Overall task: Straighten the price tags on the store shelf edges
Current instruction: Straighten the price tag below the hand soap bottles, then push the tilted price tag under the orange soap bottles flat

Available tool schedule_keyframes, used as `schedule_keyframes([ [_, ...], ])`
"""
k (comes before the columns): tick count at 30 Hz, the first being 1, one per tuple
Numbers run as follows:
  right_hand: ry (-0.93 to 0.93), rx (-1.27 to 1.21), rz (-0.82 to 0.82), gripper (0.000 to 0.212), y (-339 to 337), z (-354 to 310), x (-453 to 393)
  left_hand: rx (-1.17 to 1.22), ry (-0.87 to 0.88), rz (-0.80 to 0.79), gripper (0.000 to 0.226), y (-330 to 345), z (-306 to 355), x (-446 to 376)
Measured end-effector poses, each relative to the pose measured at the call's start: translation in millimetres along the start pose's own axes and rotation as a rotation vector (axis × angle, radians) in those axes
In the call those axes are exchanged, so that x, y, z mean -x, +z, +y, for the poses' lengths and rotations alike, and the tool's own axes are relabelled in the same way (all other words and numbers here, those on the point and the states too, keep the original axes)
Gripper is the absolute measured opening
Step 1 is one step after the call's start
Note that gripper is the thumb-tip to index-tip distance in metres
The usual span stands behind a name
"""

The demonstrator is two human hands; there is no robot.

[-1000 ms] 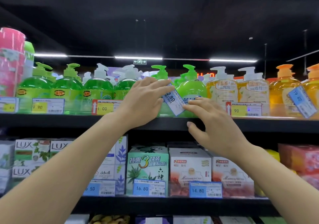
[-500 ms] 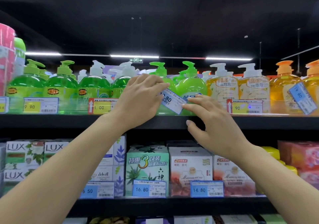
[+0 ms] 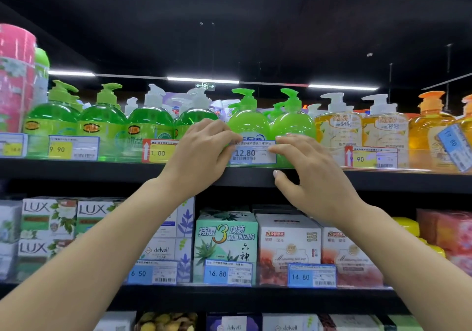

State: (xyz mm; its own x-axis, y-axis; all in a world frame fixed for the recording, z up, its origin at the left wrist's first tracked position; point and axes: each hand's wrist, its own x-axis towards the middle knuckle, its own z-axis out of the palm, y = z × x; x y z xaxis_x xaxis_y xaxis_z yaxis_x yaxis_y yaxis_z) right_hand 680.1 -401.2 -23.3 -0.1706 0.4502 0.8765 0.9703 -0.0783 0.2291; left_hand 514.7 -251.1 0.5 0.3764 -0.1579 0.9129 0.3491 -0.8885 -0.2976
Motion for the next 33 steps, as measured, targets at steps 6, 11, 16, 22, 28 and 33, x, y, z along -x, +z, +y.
schedule_keyframes([
  [6,0.004,0.018,-0.025,0.04,1,-3,-2,0.015,-0.005,0.008,0.021,3,3,2],
  [11,-0.009,0.038,-0.033,0.044,2,-2,3,0.03,-0.014,-0.015,0.03,2,5,4],
  [16,-0.001,0.03,-0.057,0.051,2,-4,5,0.04,-0.03,-0.042,0.029,-2,8,6],
  [22,0.022,0.01,-0.059,0.053,-2,0,18,0.084,-0.041,-0.092,0.04,-10,15,7],
  [28,0.093,0.063,-0.049,0.05,-23,18,45,0.163,0.056,-0.067,0.042,-7,37,3],
  [33,0.165,0.117,-0.038,0.049,-46,44,72,0.223,0.097,-0.069,0.043,11,64,-5],
])
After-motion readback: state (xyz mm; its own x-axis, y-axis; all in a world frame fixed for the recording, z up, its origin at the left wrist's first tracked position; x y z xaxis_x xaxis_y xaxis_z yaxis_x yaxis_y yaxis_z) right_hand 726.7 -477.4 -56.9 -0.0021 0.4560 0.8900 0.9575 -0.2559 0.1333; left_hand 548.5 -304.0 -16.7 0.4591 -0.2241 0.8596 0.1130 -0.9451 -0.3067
